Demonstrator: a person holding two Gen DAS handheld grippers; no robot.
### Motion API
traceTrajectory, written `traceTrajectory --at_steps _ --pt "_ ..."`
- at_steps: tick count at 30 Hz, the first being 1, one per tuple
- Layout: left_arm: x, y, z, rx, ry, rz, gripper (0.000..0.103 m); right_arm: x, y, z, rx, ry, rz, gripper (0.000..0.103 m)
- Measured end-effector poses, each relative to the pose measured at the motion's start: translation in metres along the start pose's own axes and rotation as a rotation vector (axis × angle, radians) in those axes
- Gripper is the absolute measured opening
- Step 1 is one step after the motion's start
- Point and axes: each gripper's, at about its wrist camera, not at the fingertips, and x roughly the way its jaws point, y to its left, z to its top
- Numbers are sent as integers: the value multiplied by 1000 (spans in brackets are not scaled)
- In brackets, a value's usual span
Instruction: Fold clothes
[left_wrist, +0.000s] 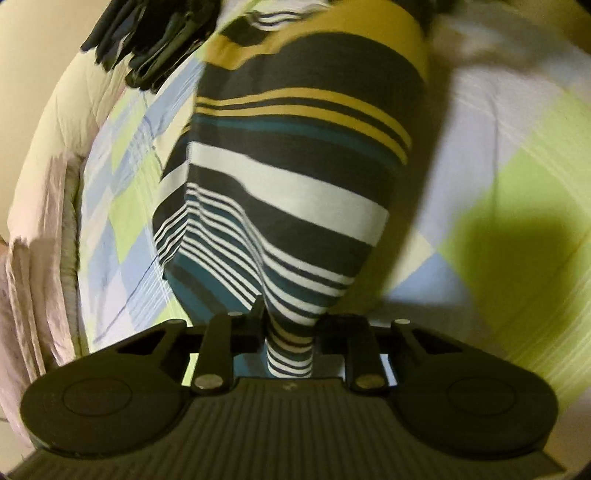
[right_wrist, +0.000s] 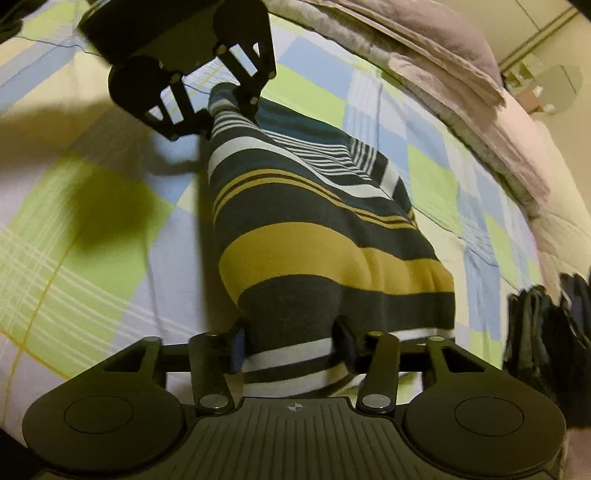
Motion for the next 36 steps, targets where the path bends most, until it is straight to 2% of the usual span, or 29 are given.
traceTrajectory --at_steps 1,3,5,11,14,15,16,19,21,25,27,36 --pt "-2 5 1 -14 -1 -11 19 -5 6 0 -3 -24 -22 74" --pt "-6 12 3 -36 3 -36 19 -9 19 3 -24 -74 -62 83" --pt "-9 19 5 -60 9 -62 19 -6 33 8 -48 -104 -103 83" --pt "-27 28 9 -124 19 -104 18 48 47 20 -165 -78 -217 85" --pt "-41 28 14 -125 4 -110 18 41 27 10 -144 -78 -172 85" --pt "-47 27 17 -124 -4 -110 18 38 20 6 -135 -78 -154 80" --pt "-54 25 22 -124 -11 -108 18 35 12 3 -125 -78 -136 68" --pt "-74 11 43 -134 -28 -100 17 25 -9 -8 -98 -79 -83 57" --pt "-83 -6 56 -143 -27 -91 17 17 -21 -16 -71 -79 -56 54" --pt "-88 -45 76 -145 2 -51 21 13 -24 -34 -137 -78 -26 53" --pt "-85 -58 85 -155 25 -55 20 12 -25 -43 -174 -78 -11 53" --pt "-90 -84 121 -346 86 -75 17 5 -30 -84 -340 -76 56 53"
